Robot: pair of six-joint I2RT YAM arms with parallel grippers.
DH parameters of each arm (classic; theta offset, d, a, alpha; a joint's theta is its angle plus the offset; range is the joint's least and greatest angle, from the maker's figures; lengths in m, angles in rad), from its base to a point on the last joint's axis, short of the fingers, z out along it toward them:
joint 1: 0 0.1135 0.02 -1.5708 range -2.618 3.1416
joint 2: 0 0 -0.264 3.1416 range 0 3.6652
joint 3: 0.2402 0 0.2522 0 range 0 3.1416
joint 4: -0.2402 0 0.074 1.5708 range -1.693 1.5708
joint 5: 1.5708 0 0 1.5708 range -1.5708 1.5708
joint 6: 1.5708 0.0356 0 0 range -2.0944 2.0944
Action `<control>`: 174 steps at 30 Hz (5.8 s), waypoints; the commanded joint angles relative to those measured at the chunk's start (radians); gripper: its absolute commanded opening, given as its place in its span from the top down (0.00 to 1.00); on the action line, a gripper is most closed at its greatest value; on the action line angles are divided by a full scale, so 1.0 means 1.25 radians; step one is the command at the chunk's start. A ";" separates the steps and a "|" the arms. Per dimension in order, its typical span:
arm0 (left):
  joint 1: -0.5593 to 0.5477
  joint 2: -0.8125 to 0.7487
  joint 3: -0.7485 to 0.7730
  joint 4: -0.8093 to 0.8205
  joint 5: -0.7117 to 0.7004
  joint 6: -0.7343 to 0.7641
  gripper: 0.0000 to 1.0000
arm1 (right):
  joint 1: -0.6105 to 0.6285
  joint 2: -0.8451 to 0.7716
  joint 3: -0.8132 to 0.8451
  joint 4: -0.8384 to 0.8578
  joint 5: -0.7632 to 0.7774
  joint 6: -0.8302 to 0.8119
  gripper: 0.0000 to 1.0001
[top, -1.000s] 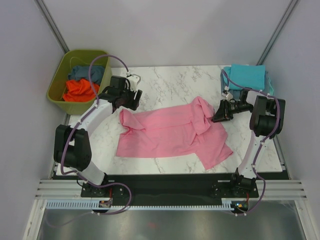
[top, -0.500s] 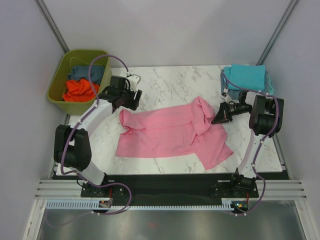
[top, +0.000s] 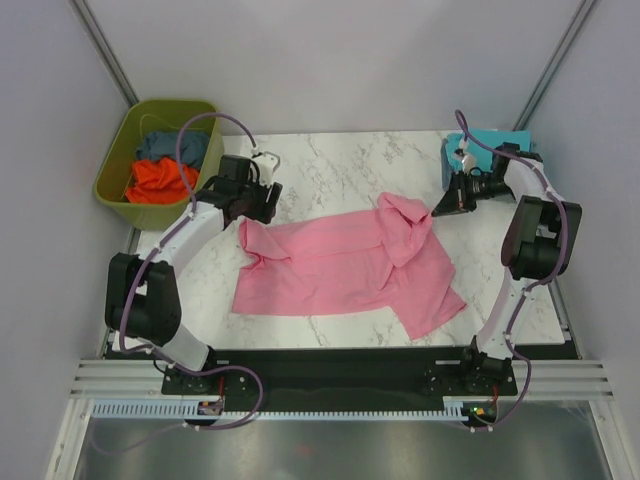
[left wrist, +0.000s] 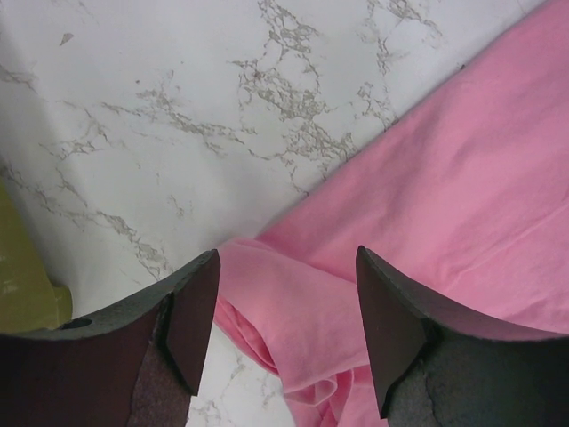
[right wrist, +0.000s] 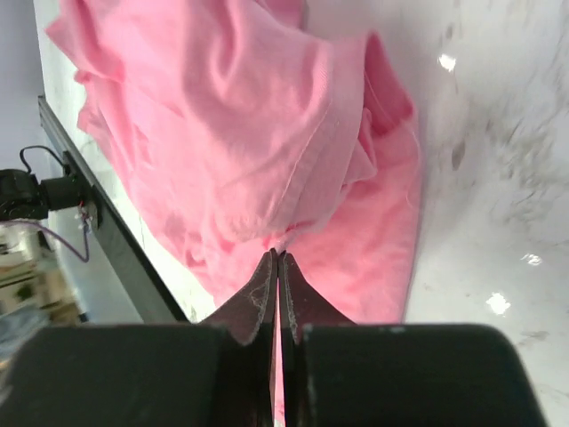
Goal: Fold and stack the t-shirts
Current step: Flatten the tshirt out
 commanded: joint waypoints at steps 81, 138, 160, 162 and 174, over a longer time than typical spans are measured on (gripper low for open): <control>-0.004 -0.098 -0.190 -0.088 0.024 0.267 0.57 | 0.003 -0.142 -0.048 0.085 -0.106 0.069 0.96; 0.015 0.081 0.206 -0.063 0.089 0.243 0.98 | -0.011 -0.265 0.089 0.316 0.058 0.268 1.00; 0.039 -0.465 0.221 -0.199 0.082 0.261 0.98 | -0.024 -0.775 0.067 0.420 0.406 0.397 1.00; 0.039 -0.512 0.237 -0.228 0.097 0.250 0.98 | -0.023 -0.857 0.059 0.403 0.440 0.388 1.00; 0.039 -0.701 0.364 -0.395 0.119 0.280 0.98 | -0.022 -1.085 0.255 0.184 0.551 0.300 1.00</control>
